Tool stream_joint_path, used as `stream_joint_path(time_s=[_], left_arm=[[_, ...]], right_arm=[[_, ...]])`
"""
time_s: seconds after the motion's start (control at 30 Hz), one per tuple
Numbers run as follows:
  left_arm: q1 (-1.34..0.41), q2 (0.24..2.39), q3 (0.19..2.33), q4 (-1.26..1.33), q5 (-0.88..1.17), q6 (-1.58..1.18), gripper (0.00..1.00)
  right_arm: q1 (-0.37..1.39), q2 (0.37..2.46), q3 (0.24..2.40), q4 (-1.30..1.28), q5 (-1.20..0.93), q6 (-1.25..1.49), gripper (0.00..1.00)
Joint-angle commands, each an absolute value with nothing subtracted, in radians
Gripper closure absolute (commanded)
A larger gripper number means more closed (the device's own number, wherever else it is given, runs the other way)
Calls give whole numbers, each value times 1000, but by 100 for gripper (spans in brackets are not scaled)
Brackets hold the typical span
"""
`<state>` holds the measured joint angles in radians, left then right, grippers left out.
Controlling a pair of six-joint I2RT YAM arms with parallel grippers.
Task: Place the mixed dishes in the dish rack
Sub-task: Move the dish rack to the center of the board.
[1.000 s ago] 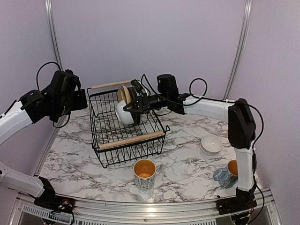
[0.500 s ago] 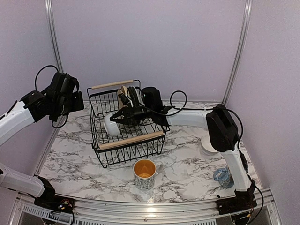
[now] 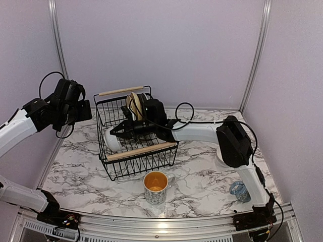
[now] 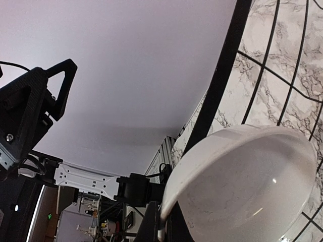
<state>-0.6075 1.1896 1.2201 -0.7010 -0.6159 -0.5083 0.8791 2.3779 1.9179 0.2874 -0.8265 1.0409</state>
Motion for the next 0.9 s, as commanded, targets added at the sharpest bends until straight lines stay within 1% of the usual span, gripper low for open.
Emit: stream_joint_path(time_s=[0.0, 0.37, 0.47, 0.53, 0.63, 0.73, 0.87], left_arm=[[-601, 1160, 1217, -735, -603, -508, 32], [-600, 1153, 1232, -772, -598, -530, 32], [-597, 1157, 1206, -767, -595, -565, 32], [-584, 1175, 1188, -742, -540, -594, 32], [-567, 1245, 1203, -735, -438, -651, 37], [-556, 1306, 1215, -741, -391, -692, 41], [-534, 1350, 1206, -724, -353, -707, 50]], right_arm=[[894, 2426, 1929, 382, -803, 1135, 100], [912, 2463, 1954, 331, -767, 1155, 100], [910, 2431, 1960, 298, -769, 1095, 100], [910, 2399, 1969, 248, -760, 1033, 100], [910, 2345, 1980, 203, -756, 941, 100], [910, 2306, 2011, 139, -746, 821, 100], [910, 2265, 2023, 77, -732, 712, 100]])
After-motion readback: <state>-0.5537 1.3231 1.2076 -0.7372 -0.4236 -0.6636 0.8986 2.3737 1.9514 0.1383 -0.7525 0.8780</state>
